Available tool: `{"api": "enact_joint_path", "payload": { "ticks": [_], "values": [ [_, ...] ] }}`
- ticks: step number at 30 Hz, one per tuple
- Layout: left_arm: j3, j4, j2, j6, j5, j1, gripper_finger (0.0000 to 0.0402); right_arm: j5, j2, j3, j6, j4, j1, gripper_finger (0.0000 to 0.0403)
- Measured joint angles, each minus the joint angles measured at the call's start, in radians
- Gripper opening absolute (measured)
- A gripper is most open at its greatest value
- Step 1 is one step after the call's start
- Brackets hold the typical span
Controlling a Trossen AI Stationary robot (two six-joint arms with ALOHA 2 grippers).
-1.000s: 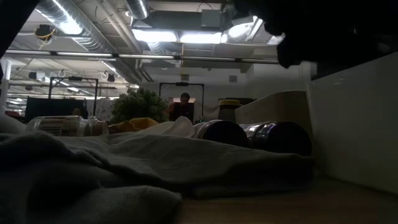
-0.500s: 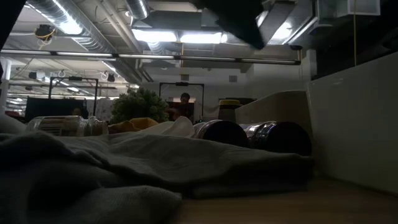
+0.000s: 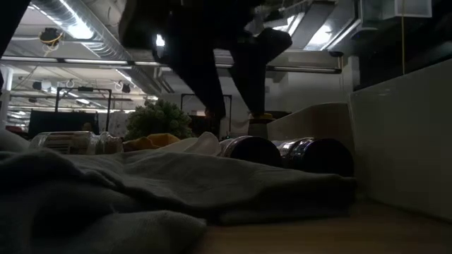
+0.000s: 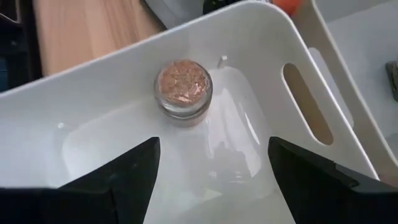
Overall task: Sort spices by type
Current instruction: Put the black seasoning bottle into the green bin
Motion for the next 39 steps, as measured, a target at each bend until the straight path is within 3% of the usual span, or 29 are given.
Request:
{"api": "enact_joint_path", "payload": {
  "ticks": [7, 23, 39],
  "values": [
    [-0.052, 0.066, 0.000, 0.121, -0.017, 0.000, 0.0214, -0.023, -0.037, 0.000, -0.001, 0.011, 0.000, 0.0298],
    [-0.172, 0.240, 0.000, 0.149, -0.022, 0.004, 0.0214, -0.023, -0.141, 0.001, -0.002, 0.014, 0.000, 0.0298],
    [-0.177, 0.234, 0.010, 0.133, -0.022, 0.003, 0.0214, -0.018, -0.141, 0.001, -0.003, 0.018, 0.000, 0.0298]
  ]
}}
